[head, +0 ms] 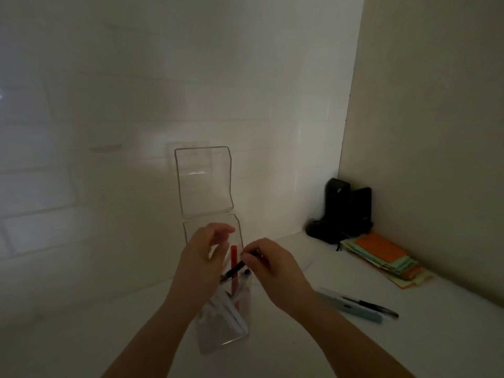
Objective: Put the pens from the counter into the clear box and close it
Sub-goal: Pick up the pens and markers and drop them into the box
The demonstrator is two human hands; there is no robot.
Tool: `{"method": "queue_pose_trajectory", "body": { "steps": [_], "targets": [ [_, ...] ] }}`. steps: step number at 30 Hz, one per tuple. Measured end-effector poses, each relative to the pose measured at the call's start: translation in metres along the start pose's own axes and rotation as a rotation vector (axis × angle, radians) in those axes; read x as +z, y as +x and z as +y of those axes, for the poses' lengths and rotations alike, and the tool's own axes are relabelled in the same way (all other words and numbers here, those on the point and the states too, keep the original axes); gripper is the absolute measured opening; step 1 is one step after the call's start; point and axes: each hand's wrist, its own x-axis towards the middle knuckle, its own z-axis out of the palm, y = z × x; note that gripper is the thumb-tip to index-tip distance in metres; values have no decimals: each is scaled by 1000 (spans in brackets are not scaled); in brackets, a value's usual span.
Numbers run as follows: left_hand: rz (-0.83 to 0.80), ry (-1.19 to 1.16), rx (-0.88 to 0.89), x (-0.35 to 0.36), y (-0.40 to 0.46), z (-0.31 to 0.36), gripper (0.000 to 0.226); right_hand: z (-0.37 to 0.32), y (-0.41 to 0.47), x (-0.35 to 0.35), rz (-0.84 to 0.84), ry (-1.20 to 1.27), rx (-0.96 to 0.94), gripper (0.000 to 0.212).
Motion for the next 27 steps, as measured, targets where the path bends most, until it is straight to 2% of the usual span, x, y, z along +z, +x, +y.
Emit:
{"method": "queue_pose_trajectory", "body": {
  "steps": [3,7,8,11,13,15,17,20,22,25,26,27],
  "targets": [
    [64,16,72,-1,-11,0,39,-18,5,-5,48,-74,-92,22],
    [195,-52,99,-10,-22,3,24,-31,13,5,-143,-411,-131,29],
    [208,-65,112,-11,-27,4,22,-30,13,9,-162,-430,-122,29],
    [210,-56,165,-8,-47,6,18,-20,5,15,-58,-401,-125,26],
    [208,-14,185,-2,-61,4,16,-10,-2,15,-50,-359,-119,29],
    [128,10,173,8,-73,1,20,2,-8,9,-16,-204,-83,25],
    [-62,5,134,27,-78,-1,27,25,-11,-5,38,-117,-4,22],
    [-429,0,50,71,-84,-15,35,79,-22,-35,-50,-247,253,21],
    [-578,115,38,102,-88,-32,33,110,-35,-56,-143,-419,413,24],
    [-546,504,143,141,-70,-56,41,135,-52,-81,-208,-573,523,33],
    [-537,530,152,153,-63,-58,42,139,-56,-86,-223,-596,533,34],
    [-545,562,42,163,-51,-57,50,140,-58,-89,-241,-613,531,34]
  ]
}}
